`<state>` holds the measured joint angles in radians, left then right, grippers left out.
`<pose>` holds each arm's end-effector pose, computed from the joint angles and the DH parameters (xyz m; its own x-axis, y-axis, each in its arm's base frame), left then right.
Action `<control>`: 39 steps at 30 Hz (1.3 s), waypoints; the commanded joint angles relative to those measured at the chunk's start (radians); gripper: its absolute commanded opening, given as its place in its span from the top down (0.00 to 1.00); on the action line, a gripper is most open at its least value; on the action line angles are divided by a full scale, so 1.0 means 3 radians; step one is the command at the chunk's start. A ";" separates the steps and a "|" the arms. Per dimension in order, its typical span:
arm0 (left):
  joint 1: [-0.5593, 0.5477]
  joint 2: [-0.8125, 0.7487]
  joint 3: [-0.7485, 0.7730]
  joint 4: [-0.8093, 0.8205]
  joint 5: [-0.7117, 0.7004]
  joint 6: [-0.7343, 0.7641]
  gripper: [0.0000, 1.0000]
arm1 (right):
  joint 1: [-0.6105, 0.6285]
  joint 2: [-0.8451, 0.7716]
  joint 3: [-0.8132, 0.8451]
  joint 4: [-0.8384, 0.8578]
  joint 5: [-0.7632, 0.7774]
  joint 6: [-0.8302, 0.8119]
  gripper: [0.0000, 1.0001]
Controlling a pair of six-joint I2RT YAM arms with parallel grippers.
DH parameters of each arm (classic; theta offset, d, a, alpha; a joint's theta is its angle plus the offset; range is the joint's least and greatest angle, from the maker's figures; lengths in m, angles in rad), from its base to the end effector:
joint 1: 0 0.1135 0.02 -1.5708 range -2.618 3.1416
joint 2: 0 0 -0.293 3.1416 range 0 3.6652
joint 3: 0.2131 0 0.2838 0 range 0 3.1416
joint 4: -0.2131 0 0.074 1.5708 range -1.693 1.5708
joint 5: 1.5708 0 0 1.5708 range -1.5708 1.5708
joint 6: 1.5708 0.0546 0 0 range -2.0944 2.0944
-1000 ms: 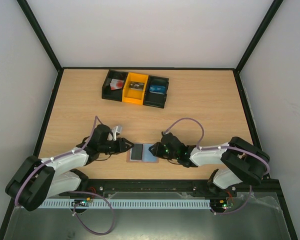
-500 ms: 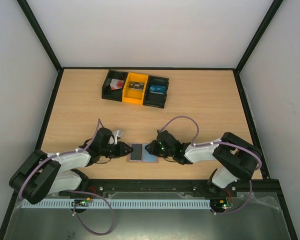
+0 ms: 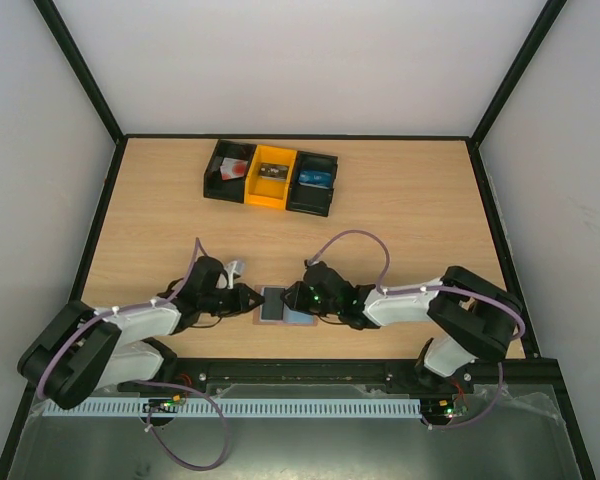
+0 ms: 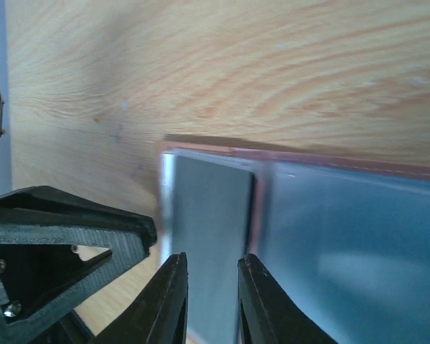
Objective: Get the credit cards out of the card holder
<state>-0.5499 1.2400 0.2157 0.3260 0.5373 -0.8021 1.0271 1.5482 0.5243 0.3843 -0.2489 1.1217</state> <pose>0.1669 -0.1351 0.1071 -0.9440 -0.1456 -0.2960 0.1505 0.6083 -0.7793 0.1492 0.2729 0.1250 -0.9733 0.0775 -0.2159 -0.1263 0.6044 0.7866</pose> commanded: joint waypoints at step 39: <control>-0.0030 -0.0619 -0.0098 -0.0073 -0.0204 -0.0207 0.82 | 0.0112 0.0179 0.0094 -0.0131 0.0211 -0.0019 0.86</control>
<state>-0.5560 1.0863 0.1886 0.3225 0.4915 -0.8494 1.0554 1.6104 0.5781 0.3477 -0.2203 1.1076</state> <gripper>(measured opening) 0.168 0.145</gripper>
